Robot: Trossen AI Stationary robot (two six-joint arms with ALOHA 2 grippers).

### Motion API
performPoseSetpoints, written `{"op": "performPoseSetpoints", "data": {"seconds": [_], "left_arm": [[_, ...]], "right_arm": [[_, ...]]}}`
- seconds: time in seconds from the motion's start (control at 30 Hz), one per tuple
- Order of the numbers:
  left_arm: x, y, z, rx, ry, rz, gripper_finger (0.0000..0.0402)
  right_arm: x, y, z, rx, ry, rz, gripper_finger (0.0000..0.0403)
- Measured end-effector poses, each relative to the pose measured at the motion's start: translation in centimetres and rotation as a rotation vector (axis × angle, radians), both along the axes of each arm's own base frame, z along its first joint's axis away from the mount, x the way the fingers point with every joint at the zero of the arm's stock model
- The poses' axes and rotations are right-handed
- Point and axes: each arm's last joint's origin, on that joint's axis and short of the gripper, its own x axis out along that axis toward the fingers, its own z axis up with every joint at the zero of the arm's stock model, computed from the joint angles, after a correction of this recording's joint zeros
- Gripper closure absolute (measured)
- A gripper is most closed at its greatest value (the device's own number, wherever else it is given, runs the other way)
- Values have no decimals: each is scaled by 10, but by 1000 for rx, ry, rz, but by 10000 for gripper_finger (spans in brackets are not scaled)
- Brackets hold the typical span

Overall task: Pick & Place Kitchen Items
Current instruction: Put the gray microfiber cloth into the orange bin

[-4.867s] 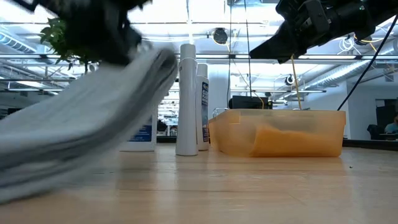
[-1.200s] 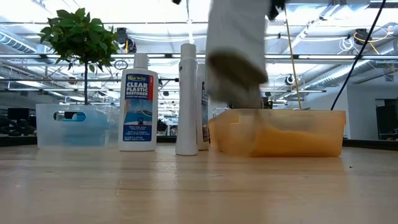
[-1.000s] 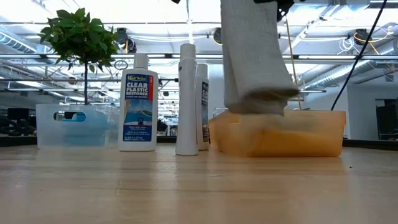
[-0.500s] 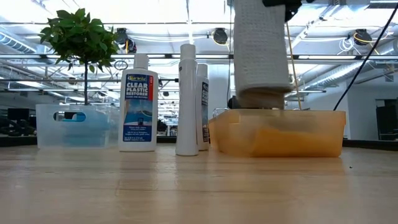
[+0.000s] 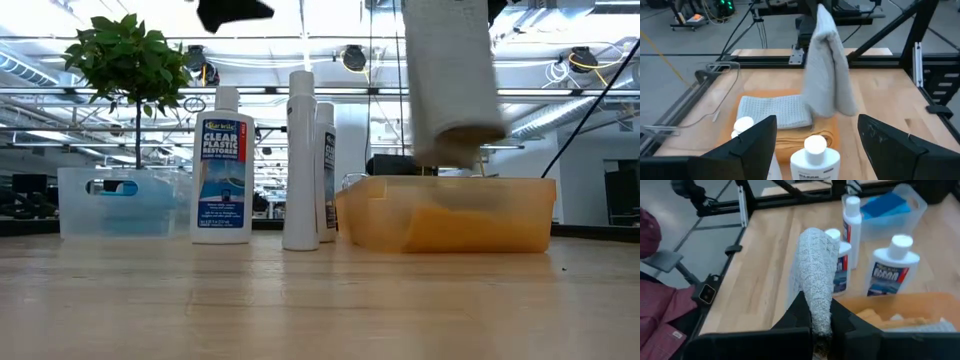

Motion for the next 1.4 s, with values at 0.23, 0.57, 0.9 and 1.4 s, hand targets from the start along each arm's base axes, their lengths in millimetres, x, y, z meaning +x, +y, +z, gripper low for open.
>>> {"op": "performPoseSetpoints", "data": {"seconds": [0.23, 0.57, 0.9, 1.4], "left_arm": [[-1, 5, -10, -22, -1, 22, 119], [-1, 4, -10, -26, -6, 21, 119], [-1, 4, -10, -26, -6, 21, 119], [-1, 4, -10, -23, -6, 20, 119]], "right_arm": [[8, -3, -14, -11, 106, -33, 402], [20, -19, -45, -68, 173, -109, 402], [19, -49, -77, -183, 163, -189, 401], [5, -70, -137, -435, 71, -155, 401]]}}
